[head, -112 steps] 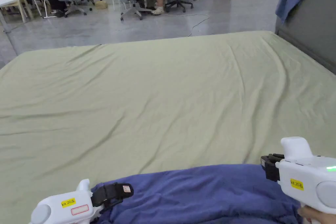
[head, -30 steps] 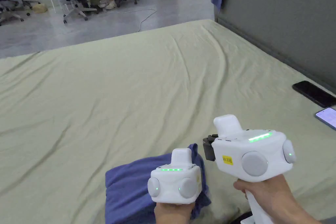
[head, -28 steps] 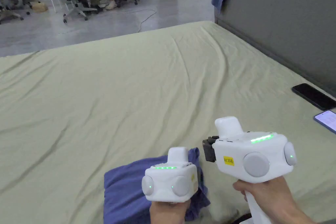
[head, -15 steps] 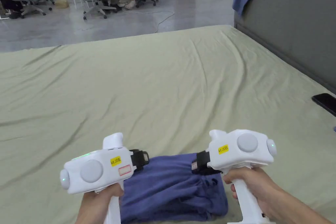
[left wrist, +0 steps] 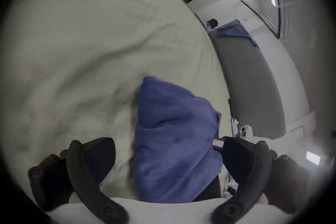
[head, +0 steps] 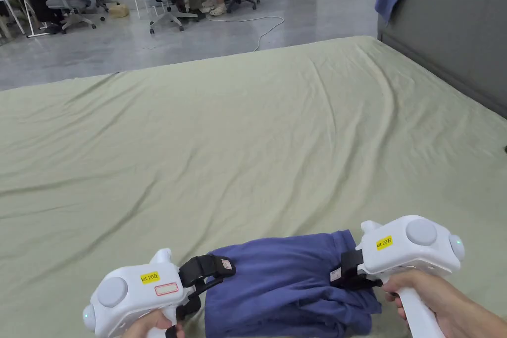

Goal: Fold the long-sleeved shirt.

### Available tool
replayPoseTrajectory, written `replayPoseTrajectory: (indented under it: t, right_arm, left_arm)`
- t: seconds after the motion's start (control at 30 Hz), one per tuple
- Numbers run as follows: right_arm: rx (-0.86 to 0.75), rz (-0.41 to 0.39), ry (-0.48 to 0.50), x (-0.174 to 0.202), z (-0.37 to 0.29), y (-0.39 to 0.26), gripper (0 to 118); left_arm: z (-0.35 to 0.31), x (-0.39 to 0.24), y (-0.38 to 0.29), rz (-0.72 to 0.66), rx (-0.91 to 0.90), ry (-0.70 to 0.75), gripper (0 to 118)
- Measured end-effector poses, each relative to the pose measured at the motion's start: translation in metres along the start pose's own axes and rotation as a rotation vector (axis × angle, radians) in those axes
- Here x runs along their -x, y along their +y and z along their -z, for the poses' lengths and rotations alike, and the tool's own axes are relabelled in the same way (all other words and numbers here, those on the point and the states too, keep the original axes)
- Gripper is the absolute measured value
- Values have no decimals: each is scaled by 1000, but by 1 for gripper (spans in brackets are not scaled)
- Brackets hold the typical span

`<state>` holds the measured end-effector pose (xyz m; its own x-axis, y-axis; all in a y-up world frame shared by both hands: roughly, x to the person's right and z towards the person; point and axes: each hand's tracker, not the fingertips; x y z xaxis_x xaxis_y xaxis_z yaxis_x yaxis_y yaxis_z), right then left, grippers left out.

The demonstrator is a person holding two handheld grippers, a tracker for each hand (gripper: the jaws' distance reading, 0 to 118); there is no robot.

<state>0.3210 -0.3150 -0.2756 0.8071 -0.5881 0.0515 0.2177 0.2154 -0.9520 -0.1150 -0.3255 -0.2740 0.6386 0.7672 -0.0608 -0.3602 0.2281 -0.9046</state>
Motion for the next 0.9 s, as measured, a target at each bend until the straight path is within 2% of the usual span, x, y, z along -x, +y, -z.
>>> replayPoseTrajectory:
  t: [0.1, 0.17, 0.23, 0.27, 0.3, 0.37, 0.4, 0.43, 0.47, 0.5, 0.63, 0.7, 0.9]
  right_arm:
    - [-6, -10, -5, 5, 0, -3, 0]
    - [-9, -19, -11, 7, 1, -3, 0]
    - [-12, -30, -15, 7, 1, -3, 0]
    - [-13, -33, -18, 8, 1, -4, 0]
    - [-14, -34, -19, 8, 1, -4, 0]
    - [-15, -37, -22, 8, 1, -4, 0]
    - [-16, -38, -22, 8, 1, -4, 0]
    - [-16, -38, -23, 9, 1, -4, 0]
    - [-15, -40, -21, 7, 1, -3, 0]
    - [-12, -43, -17, 8, 1, -2, 0]
    - [-9, -58, -50, 17, -4, -3, 0]
    - [-25, -104, -73, 32, -12, -5, 0]
    - [-155, -258, 37, 109, -24, -6, 0]
  left_arm:
    - [2, -1, 0, -12, -46, -29, 116]
    - [8, -3, 0, -48, -25, -116, 115]
    - [19, -2, -4, -85, 22, -201, 102]
    - [29, -3, -9, -80, 39, -165, 96]
    - [35, -7, -14, -62, 44, -132, 95]
    - [35, -19, -19, 67, -3, -72, 93]
    - [33, -24, -18, 97, 4, -51, 72]
    - [29, -29, -18, 140, -25, 17, 20]
    - [30, -32, -17, 173, -53, 69, 7]
    - [28, -30, -14, 140, -38, 16, 7]
    - [25, -44, -12, 180, -23, 48, 7]
    - [13, -49, -5, 202, -30, 47, 8]
    - [-39, -54, 20, 290, -78, 72, 7]
